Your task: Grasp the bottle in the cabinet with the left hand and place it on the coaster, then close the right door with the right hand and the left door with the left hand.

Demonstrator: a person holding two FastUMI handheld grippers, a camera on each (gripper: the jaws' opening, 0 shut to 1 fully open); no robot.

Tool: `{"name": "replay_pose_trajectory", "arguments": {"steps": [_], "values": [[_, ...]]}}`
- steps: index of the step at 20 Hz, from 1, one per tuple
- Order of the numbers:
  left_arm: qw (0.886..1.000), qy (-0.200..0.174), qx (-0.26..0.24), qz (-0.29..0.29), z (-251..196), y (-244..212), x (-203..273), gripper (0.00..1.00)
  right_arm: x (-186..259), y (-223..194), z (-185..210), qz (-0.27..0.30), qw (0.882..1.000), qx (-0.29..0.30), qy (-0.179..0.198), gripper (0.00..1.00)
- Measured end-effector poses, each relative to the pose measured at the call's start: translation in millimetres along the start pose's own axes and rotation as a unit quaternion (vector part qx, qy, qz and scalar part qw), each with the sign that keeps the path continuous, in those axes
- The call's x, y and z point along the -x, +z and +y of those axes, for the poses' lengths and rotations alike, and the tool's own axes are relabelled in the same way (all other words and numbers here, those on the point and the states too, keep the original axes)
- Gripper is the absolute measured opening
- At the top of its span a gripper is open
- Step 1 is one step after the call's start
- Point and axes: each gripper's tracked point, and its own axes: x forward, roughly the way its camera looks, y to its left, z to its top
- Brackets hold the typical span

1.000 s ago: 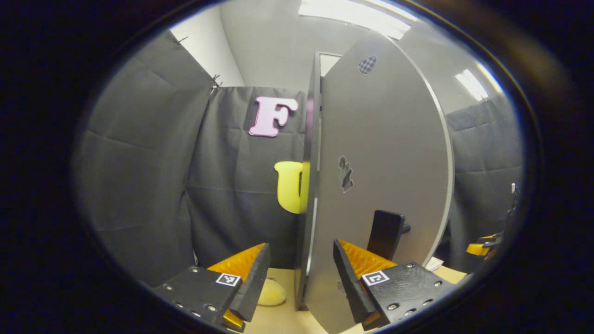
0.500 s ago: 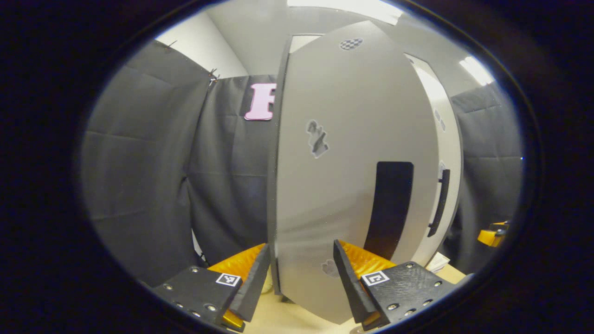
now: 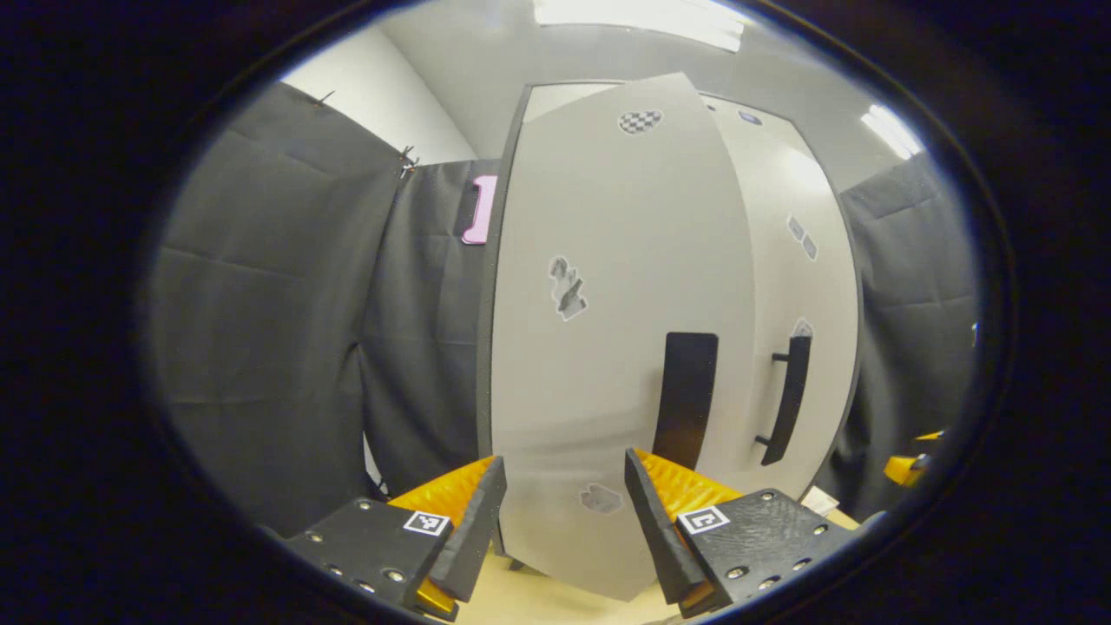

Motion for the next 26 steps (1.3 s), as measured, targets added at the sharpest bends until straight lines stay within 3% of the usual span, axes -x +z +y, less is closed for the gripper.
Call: {"name": "replay_pose_trajectory", "arguments": {"steps": [2,3,6,7,8,9,10,12,14,15,16,17,19,20,21,24,25,26], "values": [[1.0,-0.006,0.014,-0.014,1.1,10.1,9.3,0.87,-6.7,5.8,5.3,-0.013,1.0,0.01,0.011,0.98],[1.0,-0.003,0.009,-0.024,4.4,14.9,15.5,0.72,-9.2,9.9,10.1,-0.019,1.0,0.011,0.02,0.98],[0.999,0.009,-0.008,-0.045,14.7,34.6,39.7,0.87,-16.0,23.1,35.4,-0.026,0.998,0.002,0.064,0.98],[0.999,0.005,-0.009,-0.051,15.0,40.8,50.2,0.72,-16.4,28.5,44.2,-0.029,0.997,-0.001,0.075,0.98],[0.998,-0.001,-0.009,-0.056,15.8,46.5,56.6,0.72,-16.5,34.2,50.4,-0.034,0.996,-0.002,0.082,0.98],[0.998,-0.006,-0.008,-0.06,17.6,49.7,62.9,0.87,-16.5,39.0,56.7,-0.037,0.996,-0.002,0.084,0.98],[0.998,-0.009,-0.008,-0.064,20.7,54.5,68.0,0.8,-15.6,42.9,62.0,-0.041,0.996,-0.002,0.082,0.98],[0.997,-0.015,-0.006,-0.072,27.5,62.2,71.1,0.8,-14.0,52.3,68.5,-0.051,0.996,-0.009,0.069,0.92],[0.998,-0.019,-0.003,-0.067,37.4,59.2,67.4,0.8,-8.5,58.4,79.3,-0.059,0.996,-0.03,0.06,0.98],[0.998,-0.019,-0.002,-0.062,42.5,55.6,65.4,0.87,-6.0,61.2,84.3,-0.062,0.996,-0.041,0.056,0.98],[0.998,-0.017,0.0,-0.057,48.7,52.5,64.9,0.8,-3.8,63.2,88.1,-0.064,0.995,-0.048,0.053,0.98],[0.998,-0.016,0.002,-0.055,55.9,48.7,66.1,0.8,-0.6,64.7,89.7,-0.065,0.995,-0.052,0.045,0.92],[0.998,-0.022,0.005,-0.053,64.7,44.7,68.2,0.8,3.2,65.0,87.0,-0.068,0.996,-0.05,0.024,0.98],[0.998,-0.026,0.005,-0.052,69.5,42.9,69.0,0.87,5.8,66.4,85.6,-0.07,0.996,-0.047,0.012,0.98],[0.998,-0.03,0.007,-0.05,72.2,40.0,69.7,0.8,7.1,67.4,85.3,-0.072,0.996,-0.046,0.004,0.98],[0.998,-0.049,0.009,-0.043,75.4,33.1,65.5,0.81,12.5,65.8,91.4,-0.066,0.997,-0.049,-0.012,0.98],[0.998,-0.055,0.005,-0.038,75.7,28.2,62.8,0.92,13.3,64.5,94.4,-0.065,0.997,-0.05,-0.017,0.98],[0.998,-0.06,-0.001,-0.036,77.2,26.3,61.0,0.95,15.0,62.6,97.3,-0.062,0.997,-0.05,-0.023,0.98]]}}
